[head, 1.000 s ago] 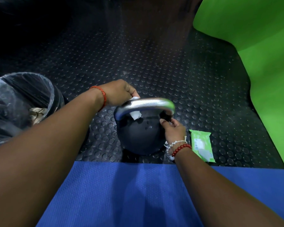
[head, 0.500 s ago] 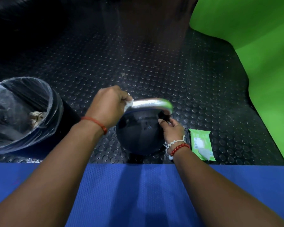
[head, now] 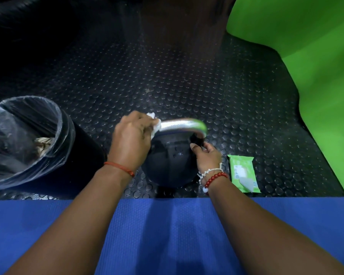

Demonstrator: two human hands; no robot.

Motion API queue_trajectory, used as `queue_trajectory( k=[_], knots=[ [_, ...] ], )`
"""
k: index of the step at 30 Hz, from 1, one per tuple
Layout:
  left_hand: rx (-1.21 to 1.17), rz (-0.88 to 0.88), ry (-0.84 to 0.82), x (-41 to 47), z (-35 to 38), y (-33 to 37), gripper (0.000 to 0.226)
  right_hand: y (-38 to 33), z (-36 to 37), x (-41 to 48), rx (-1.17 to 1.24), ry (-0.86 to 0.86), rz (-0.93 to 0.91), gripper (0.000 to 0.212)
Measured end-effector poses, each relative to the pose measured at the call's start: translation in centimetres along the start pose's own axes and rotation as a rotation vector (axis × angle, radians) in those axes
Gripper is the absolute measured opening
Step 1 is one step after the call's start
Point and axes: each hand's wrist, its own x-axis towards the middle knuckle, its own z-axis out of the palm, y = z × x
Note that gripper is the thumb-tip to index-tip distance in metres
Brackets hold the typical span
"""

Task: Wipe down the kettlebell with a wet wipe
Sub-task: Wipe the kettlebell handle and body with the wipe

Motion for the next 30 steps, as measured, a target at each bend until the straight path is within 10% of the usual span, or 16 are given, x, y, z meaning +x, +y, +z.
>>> queue_trajectory(
  k=[30],
  knots=[
    [-0.072, 0.105, 0.216, -2.1, 1.3, -2.2, 0.017, 0.0, 0.2, 0.0, 0.02, 0.011, 0.009, 0.028]
  ],
)
